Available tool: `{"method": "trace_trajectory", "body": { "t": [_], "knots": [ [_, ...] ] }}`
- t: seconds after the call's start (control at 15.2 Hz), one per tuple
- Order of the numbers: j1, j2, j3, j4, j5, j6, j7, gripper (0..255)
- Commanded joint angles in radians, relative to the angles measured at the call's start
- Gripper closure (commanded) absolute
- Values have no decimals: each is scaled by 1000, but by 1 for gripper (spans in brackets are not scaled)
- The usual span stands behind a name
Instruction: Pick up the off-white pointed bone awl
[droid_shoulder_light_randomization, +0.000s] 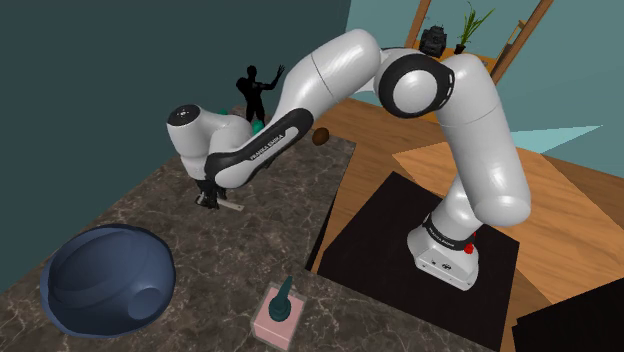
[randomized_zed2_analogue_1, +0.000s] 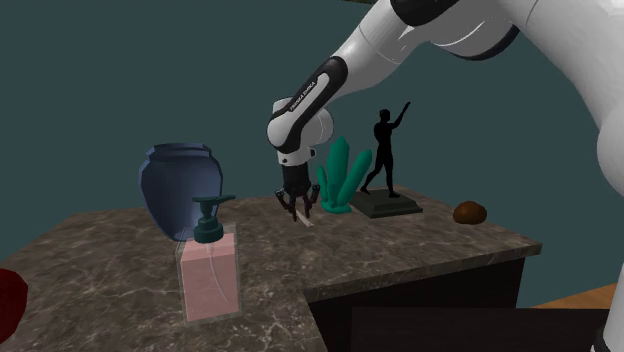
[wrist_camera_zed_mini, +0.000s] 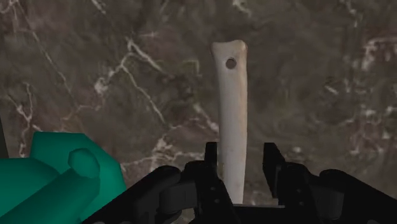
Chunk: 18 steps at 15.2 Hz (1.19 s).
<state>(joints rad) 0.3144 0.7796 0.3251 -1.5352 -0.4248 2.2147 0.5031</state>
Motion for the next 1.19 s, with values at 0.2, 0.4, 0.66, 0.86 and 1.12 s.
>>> {"method": "trace_trajectory", "body": {
  "t": [0.2, 0.4, 0.66, 0.86, 1.12],
  "knots": [
    [-1, 8, -6, 7, -2, -7, 0, 255],
    [-4, 1, -6, -6, -2, -1, 1, 255],
    [-9, -22, 1, -4, 7, -25, -7, 255],
    [-13, -47, 9, -4, 16, -49, -14, 255],
    [-19, -78, 18, -1, 29, -83, -24, 255]
  ]
}}
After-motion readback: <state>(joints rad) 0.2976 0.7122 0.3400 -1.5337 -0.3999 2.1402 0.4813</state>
